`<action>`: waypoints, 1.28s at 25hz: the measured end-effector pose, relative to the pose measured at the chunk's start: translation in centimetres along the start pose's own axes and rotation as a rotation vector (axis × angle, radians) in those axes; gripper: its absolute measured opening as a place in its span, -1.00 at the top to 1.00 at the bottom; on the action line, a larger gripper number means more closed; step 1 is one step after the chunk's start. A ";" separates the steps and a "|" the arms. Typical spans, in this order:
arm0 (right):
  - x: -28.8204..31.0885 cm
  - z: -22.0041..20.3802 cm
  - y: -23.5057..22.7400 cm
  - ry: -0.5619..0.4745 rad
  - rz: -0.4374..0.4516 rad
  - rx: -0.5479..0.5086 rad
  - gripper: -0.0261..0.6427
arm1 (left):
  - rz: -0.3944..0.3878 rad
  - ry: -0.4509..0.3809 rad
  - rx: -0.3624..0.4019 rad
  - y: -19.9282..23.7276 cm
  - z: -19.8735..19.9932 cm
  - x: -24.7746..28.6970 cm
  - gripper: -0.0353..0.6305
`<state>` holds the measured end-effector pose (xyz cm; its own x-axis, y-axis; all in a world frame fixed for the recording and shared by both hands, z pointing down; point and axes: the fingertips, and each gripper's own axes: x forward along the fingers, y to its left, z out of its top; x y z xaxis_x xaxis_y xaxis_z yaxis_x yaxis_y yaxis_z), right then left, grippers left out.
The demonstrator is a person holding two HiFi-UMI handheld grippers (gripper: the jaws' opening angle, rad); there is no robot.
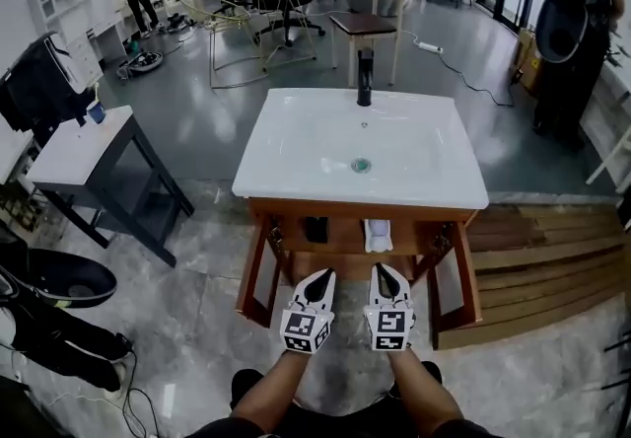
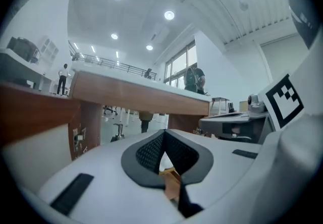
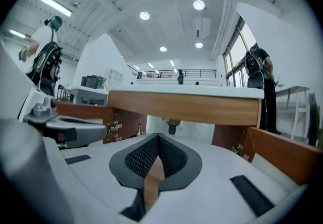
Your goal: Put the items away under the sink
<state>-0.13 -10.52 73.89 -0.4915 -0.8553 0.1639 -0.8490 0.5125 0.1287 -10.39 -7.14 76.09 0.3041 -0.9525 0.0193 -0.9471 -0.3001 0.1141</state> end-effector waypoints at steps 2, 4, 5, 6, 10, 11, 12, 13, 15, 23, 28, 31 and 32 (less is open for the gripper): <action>-1.8 4.5 -0.4 0.006 0.001 0.072 0.85 | 0.014 0.002 -0.010 -0.9 4.3 -0.7 0.87; -3.7 9.4 -0.4 -0.003 0.015 0.119 0.85 | 0.031 0.003 -0.026 -1.6 8.9 -1.6 0.87; -4.7 11.8 -0.3 -0.006 0.024 0.130 0.85 | 0.036 0.003 -0.029 -2.0 11.2 -2.1 0.87; -5.5 13.9 -0.3 -0.005 0.032 0.133 0.85 | 0.038 0.005 -0.025 -2.4 13.6 -2.6 0.87; -8.6 21.7 -0.8 0.029 0.064 0.137 0.85 | 0.050 0.029 -0.008 -4.3 23.1 -4.4 0.87; -9.4 23.6 -0.7 0.036 0.077 0.144 0.85 | 0.055 0.036 -0.007 -4.7 25.1 -4.9 0.87; -10.3 25.5 -0.4 0.039 0.094 0.152 0.85 | 0.060 0.043 -0.006 -5.0 27.0 -5.5 0.87; -11.2 27.3 -0.1 0.036 0.111 0.158 0.85 | 0.065 0.049 -0.003 -5.4 28.6 -6.2 0.88; -13.0 30.4 0.6 0.018 0.141 0.158 0.85 | 0.072 0.052 0.005 -6.2 31.1 -7.5 0.87; -16.7 34.6 1.3 -0.010 0.174 0.120 0.85 | 0.095 0.035 0.028 -8.3 36.9 -9.7 0.88; -18.7 34.6 1.5 -0.005 0.179 0.103 0.85 | 0.084 0.027 0.027 -9.8 37.8 -10.9 0.87; -18.8 35.0 1.6 -0.017 0.185 0.074 0.85 | 0.087 0.023 0.020 -9.8 38.1 -11.0 0.87; -18.7 35.2 1.5 -0.019 0.185 0.071 0.85 | 0.086 0.022 0.023 -9.8 38.2 -10.9 0.87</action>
<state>0.93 3.60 36.64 -0.6435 -0.7486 0.1597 -0.7549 0.6552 0.0290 -8.32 4.22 36.79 0.2234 -0.9734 0.0500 -0.9718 -0.2185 0.0882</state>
